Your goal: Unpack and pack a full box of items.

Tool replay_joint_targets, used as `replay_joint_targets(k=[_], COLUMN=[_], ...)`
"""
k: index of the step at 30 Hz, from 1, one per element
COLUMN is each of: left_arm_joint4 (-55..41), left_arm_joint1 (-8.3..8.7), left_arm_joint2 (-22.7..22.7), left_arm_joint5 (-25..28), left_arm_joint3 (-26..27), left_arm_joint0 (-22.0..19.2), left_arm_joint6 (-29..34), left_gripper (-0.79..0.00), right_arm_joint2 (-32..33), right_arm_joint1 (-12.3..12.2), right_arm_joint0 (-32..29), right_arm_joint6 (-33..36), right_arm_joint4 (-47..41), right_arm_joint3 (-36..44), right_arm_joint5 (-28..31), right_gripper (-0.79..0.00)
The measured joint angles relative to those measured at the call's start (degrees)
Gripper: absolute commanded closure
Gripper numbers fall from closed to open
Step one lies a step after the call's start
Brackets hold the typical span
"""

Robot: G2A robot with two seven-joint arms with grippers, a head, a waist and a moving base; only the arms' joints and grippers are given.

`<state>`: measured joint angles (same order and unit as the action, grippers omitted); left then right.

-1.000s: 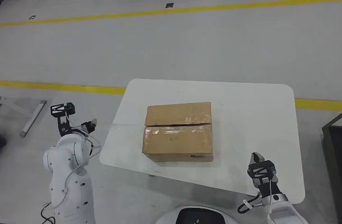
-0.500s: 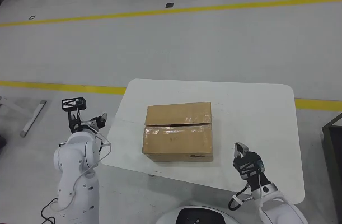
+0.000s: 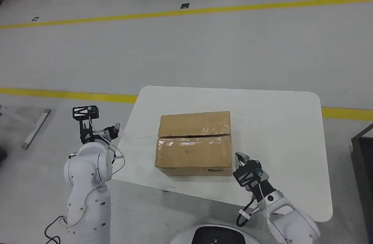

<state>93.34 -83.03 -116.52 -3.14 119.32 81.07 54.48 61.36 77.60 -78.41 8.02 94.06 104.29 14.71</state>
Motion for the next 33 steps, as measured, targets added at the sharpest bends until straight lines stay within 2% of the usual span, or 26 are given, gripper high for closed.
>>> replay_joint_targets(k=[8,17,21,28,33], left_arm_joint4=[0.0,0.0,-1.1,-2.3,-2.1], left_arm_joint1=[0.00,0.00,-0.09,-0.19,0.24], left_arm_joint2=[0.0,0.0,1.5,3.5,1.0], left_arm_joint5=[0.0,0.0,-0.4,-1.6,-2.2], left_arm_joint3=[0.0,-0.1,0.4,2.3,0.9], left_arm_joint0=[0.0,0.1,1.5,3.2,1.8], left_arm_joint6=[0.0,-0.2,-1.9,-1.6,-1.7], left_gripper=[-0.785,-0.785,-0.785,-0.785,-0.785], right_arm_joint2=[-1.0,-10.2,-12.7,-14.0,-13.4], right_arm_joint1=[0.1,2.5,3.9,5.4,5.6], right_arm_joint0=[0.6,10.0,14.2,18.1,18.3], right_arm_joint6=[-0.9,-0.9,-0.7,-0.3,-0.2], right_arm_joint4=[-0.9,-1.3,-3.9,-7.4,-8.4], right_arm_joint3=[-1.3,-9.5,-14.9,-22.2,-24.1], right_arm_joint5=[1.4,0.2,-1.4,-3.6,-3.9], right_gripper=[0.000,0.000,0.000,0.000,0.000])
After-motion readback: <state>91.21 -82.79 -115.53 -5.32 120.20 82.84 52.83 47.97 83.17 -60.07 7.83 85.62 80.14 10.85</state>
